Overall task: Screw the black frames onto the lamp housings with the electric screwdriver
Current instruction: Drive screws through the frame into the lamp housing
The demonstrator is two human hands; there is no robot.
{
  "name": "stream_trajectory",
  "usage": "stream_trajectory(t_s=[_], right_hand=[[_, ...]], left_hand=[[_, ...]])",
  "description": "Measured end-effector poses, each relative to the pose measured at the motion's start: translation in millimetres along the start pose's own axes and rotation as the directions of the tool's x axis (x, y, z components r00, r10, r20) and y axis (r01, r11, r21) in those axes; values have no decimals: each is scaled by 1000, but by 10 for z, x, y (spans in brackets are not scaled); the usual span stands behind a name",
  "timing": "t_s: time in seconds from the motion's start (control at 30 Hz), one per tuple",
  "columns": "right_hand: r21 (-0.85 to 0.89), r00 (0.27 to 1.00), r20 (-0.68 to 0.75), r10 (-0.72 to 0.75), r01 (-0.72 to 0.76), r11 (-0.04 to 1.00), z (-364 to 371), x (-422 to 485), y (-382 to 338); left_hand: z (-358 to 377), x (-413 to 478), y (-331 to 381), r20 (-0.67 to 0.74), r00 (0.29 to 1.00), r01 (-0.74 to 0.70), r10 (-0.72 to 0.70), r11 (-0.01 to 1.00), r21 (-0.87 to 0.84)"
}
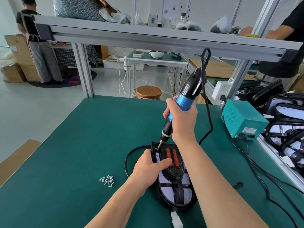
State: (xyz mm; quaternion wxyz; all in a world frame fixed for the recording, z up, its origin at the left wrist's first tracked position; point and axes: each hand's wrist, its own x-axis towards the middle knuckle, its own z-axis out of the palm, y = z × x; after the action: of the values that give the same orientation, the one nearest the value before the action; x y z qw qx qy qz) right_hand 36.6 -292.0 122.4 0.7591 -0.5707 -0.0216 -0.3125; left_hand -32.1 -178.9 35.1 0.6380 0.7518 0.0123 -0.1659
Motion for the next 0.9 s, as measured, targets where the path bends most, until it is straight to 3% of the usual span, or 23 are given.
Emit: stream_trajectory(t_s=[0.27, 0.53, 0.9], right_hand=[[-13, 997, 71, -7, 8, 1000, 25, -25, 46], [-79, 960, 279, 33, -11, 997, 106, -145, -23], [57, 984, 179, 11, -21, 998, -115, -152, -200]], left_hand=[[11, 19, -3, -16, 1000, 8, -8, 1000, -10], [17, 8, -9, -17, 1000, 15, -16, 1000, -9], [16, 16, 18, 23, 1000, -12, 12, 1000, -3]])
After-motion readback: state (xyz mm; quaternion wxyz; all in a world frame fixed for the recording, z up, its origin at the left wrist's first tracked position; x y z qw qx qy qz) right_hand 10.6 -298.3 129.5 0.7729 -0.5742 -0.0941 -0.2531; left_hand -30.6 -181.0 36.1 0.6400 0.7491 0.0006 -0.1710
